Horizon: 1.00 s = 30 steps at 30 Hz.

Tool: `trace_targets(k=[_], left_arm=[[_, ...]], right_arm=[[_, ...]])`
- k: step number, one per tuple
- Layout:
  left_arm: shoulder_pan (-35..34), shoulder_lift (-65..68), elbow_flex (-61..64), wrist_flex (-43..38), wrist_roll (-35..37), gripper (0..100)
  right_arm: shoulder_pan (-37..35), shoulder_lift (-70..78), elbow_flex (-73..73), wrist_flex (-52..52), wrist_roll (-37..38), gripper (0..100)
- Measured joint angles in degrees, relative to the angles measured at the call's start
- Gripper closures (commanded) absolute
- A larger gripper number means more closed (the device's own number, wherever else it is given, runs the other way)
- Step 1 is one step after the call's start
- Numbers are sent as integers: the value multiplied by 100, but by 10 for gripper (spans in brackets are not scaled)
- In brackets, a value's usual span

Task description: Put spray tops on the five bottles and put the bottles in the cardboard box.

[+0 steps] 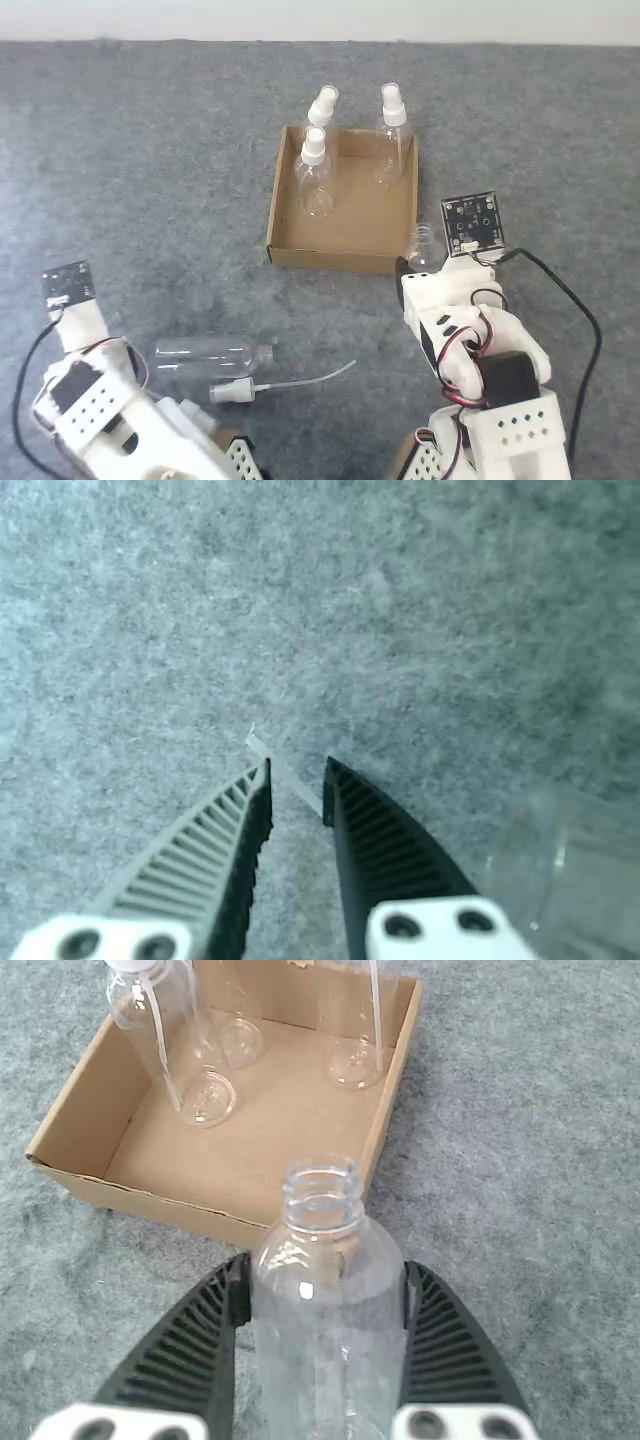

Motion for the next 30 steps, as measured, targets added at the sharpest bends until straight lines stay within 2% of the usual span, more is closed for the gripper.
trace_targets(k=[8, 20, 26, 30], left_arm=[[79, 229, 0, 0, 0, 979], [88, 2725, -1055, -264, 0, 987], [79, 3007, -1240, -299, 0, 872], [62, 3007, -1301, -343, -26, 870]], right_arm=[[0, 0, 0, 0, 0, 991], [0, 0, 0, 0, 0, 991], [0, 0, 0, 0, 0, 991], [0, 0, 0, 0, 0, 991]])
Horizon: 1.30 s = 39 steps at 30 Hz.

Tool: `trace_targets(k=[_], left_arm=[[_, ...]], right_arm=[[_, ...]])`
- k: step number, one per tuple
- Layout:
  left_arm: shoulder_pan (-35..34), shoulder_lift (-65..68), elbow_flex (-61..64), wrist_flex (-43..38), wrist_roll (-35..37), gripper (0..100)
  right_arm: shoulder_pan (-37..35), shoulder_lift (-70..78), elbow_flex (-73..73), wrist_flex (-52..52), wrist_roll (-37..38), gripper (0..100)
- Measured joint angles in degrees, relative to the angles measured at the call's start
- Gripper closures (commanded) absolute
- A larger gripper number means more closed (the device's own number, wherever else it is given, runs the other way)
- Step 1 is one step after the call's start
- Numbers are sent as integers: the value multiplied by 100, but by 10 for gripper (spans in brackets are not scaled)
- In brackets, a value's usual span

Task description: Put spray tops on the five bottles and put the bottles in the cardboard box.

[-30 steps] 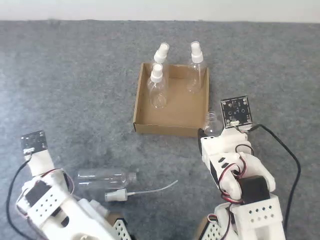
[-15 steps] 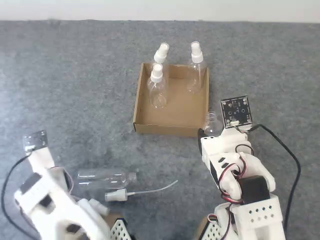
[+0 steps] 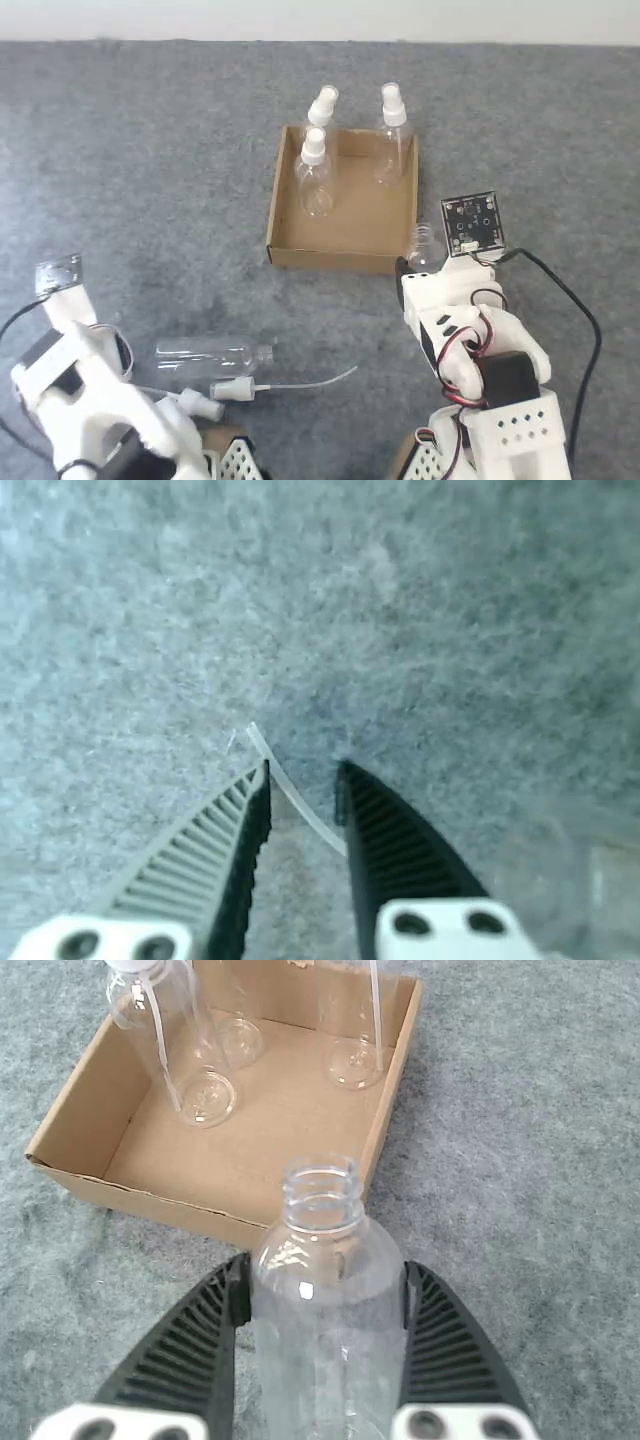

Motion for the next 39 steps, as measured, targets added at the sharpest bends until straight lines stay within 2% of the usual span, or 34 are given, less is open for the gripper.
trace_targets(k=[6, 10, 15, 18, 29, 35, 39], left_arm=[[0, 35, -53, 0, 0, 870], [0, 554, -404, 53, 0, 874], [0, 1767, -1380, 501, 0, 972], [62, 2092, -1644, 659, 9, 987], [53, 1741, -1644, 695, 26, 989], [44, 1266, -2365, 1582, 79, 990], [229, 1354, -3086, 1881, 246, 990]], right_arm=[[0, 0, 0, 0, 0, 991], [0, 0, 0, 0, 0, 991], [0, 0, 0, 0, 0, 991], [0, 0, 0, 0, 0, 991], [0, 0, 0, 0, 0, 991], [0, 0, 0, 0, 0, 991], [0, 0, 0, 0, 0, 991]])
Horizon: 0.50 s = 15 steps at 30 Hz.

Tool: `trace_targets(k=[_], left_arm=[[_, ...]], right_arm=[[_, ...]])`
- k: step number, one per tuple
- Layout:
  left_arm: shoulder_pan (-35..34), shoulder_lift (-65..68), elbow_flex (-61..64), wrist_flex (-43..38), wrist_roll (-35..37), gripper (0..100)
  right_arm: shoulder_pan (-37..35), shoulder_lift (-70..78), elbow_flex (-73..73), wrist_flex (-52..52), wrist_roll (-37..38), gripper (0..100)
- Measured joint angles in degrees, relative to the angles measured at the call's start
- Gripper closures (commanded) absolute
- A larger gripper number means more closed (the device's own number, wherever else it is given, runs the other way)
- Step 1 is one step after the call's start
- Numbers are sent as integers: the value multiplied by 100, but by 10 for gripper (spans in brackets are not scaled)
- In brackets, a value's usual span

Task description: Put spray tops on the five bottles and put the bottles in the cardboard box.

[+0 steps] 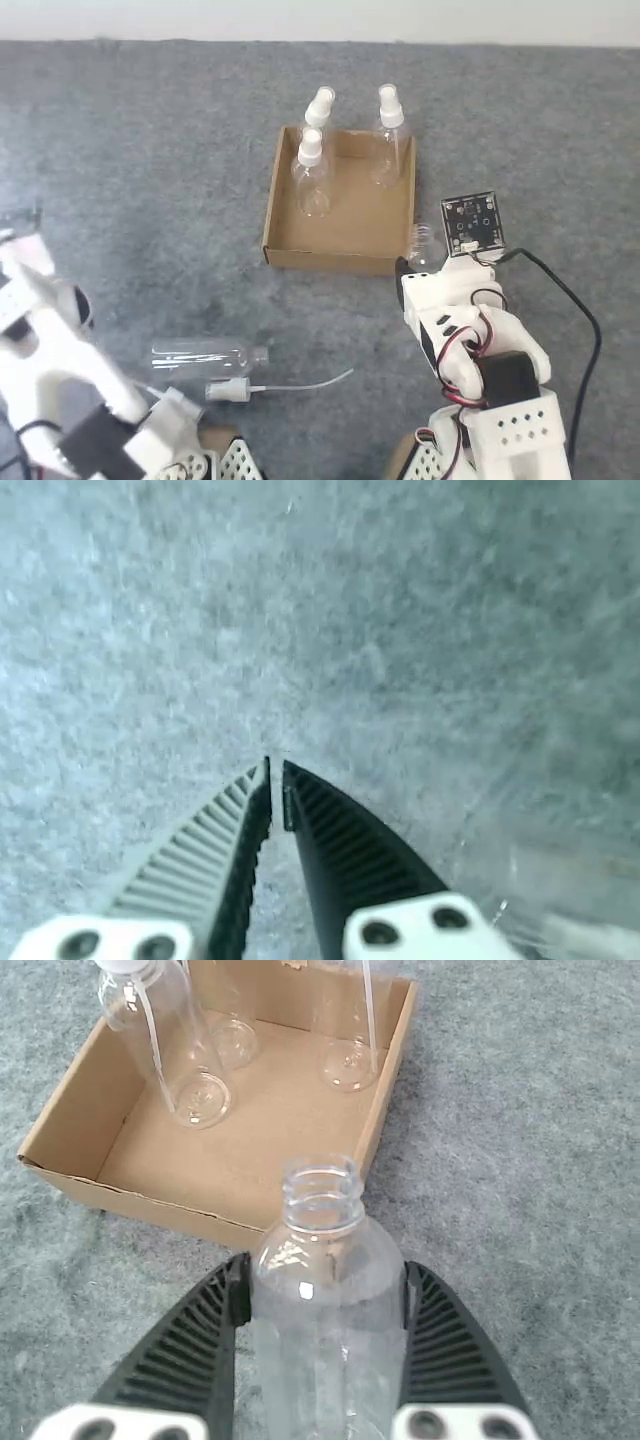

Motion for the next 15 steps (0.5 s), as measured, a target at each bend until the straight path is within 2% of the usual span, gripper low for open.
trace_targets(k=[8, 15], left_arm=[[501, 1714, -1881, 237, 703, 990], [510, 2760, -4299, 1565, 765, 987]], right_arm=[[0, 0, 0, 0, 0, 991], [0, 0, 0, 0, 0, 991]])
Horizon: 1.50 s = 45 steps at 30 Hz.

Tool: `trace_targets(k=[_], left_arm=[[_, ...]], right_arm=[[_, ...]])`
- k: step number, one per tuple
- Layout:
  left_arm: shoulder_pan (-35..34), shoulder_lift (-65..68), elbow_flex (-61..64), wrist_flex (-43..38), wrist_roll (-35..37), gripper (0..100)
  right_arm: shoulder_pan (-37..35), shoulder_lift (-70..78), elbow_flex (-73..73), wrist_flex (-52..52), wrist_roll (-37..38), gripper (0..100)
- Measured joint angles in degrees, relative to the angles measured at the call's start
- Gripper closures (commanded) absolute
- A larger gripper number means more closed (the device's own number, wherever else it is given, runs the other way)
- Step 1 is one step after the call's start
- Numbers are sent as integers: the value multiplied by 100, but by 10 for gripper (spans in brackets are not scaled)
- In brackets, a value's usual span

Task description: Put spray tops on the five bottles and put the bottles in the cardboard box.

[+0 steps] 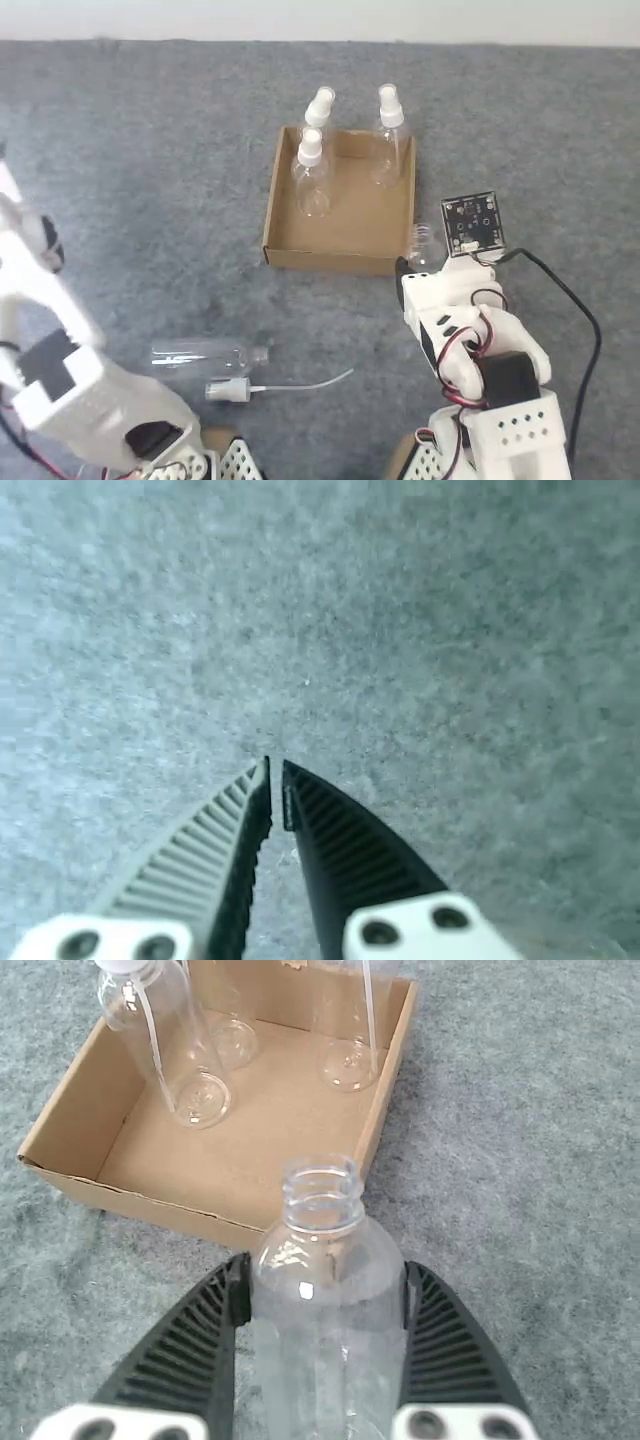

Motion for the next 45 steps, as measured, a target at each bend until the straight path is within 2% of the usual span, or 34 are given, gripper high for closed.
trace_targets(k=[3, 7, 14, 17, 25, 31, 36, 45], left_arm=[[0, 0, -607, 510, -273, 987], [0, -123, -721, 870, -738, 966], [0, -844, -308, 923, -2295, 759], [0, -1178, 290, 923, -3244, 758], [0, -2382, 2198, 923, -6804, 758], [0, -3332, 3341, 870, -8404, 758], [0, -3982, 4563, 132, -9143, 803], [9, -4571, 6347, -1380, -9662, 810]], right_arm=[[0, 0, 0, 0, 0, 991], [0, 0, 0, 0, 0, 991], [0, 0, 0, 0, 0, 991], [0, 0, 0, 0, 0, 991], [0, 0, 0, 0, 0, 991], [0, 0, 0, 0, 0, 991], [0, 0, 0, 0, 0, 991], [0, 0, 0, 0, 0, 991]])
